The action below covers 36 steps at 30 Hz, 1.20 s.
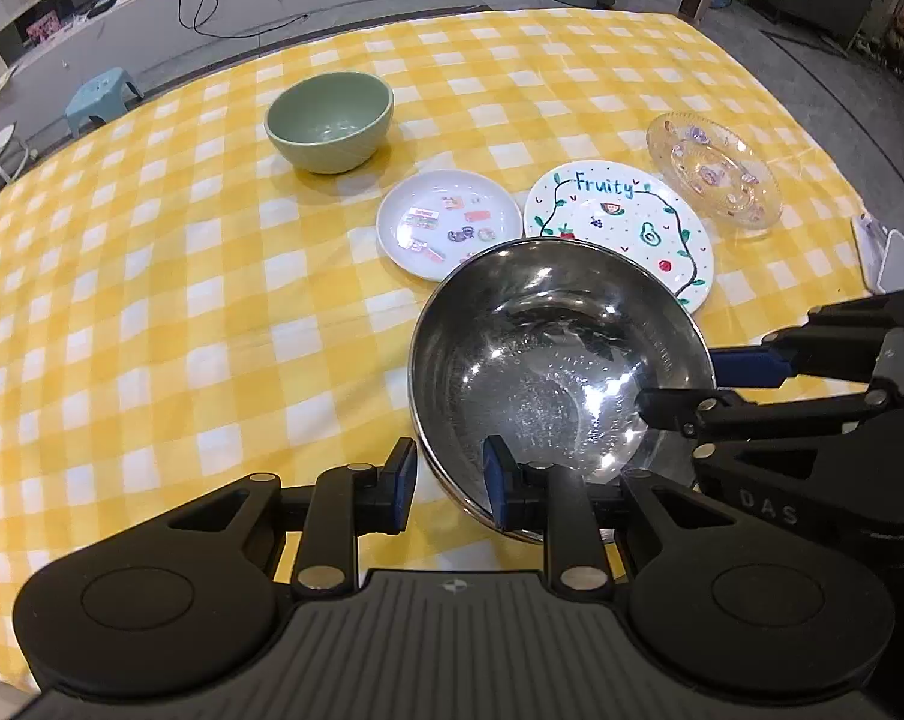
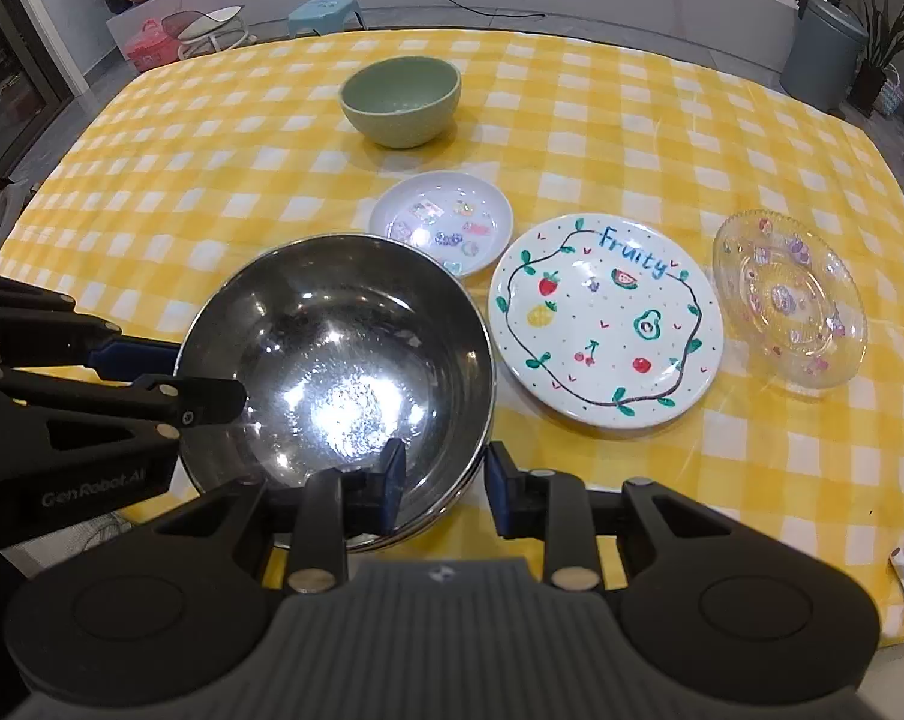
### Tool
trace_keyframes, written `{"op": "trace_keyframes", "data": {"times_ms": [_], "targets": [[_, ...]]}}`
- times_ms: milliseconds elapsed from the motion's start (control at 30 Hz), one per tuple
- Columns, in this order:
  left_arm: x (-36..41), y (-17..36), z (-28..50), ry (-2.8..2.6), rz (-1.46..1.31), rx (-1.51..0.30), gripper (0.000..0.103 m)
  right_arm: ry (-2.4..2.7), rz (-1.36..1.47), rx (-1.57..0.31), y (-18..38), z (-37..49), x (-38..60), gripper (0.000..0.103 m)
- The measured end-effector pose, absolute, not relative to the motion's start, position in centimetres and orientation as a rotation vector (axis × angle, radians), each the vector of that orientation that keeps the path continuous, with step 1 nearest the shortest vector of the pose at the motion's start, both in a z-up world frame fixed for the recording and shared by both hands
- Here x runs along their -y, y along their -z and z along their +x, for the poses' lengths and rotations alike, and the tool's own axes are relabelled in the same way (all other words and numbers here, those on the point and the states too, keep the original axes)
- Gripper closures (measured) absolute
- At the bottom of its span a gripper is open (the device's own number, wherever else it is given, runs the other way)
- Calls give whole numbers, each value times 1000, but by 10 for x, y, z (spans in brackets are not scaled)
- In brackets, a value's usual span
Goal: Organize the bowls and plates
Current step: 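Lower the orange bowl into the blue bowl and open the left gripper, then move the open left tool to the rim of the pale green bowl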
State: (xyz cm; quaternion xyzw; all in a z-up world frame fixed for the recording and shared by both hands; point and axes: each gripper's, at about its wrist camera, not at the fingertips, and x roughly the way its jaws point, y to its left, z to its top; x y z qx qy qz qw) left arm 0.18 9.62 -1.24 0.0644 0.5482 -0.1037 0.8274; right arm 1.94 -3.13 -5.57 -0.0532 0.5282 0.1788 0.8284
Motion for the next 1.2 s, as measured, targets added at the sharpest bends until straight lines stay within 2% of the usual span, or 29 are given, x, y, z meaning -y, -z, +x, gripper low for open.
{"op": "trace_keyframes", "data": {"times_ms": [300, 433, 533, 700, 1200], "targets": [[-94, 6, 0, 235, 211, -1169, 73, -383, -139, -1109, 50, 21, 29, 74], [-94, 1, 3, 263, 213, -1179, 63, -391, -146, -1101, 48, 21, 29, 74], [-93, -3, 5, 281, 250, -1184, 63, -393, -163, -1093, 44, 21, 30, 73], [-101, -12, 12, 291, 229, -1150, 57, -406, -149, -1072, 34, 27, 33, 65], [-136, -10, 71, 179, 146, -1136, 55, -398, -131, -1054, 27, 82, 21, 63]]}}
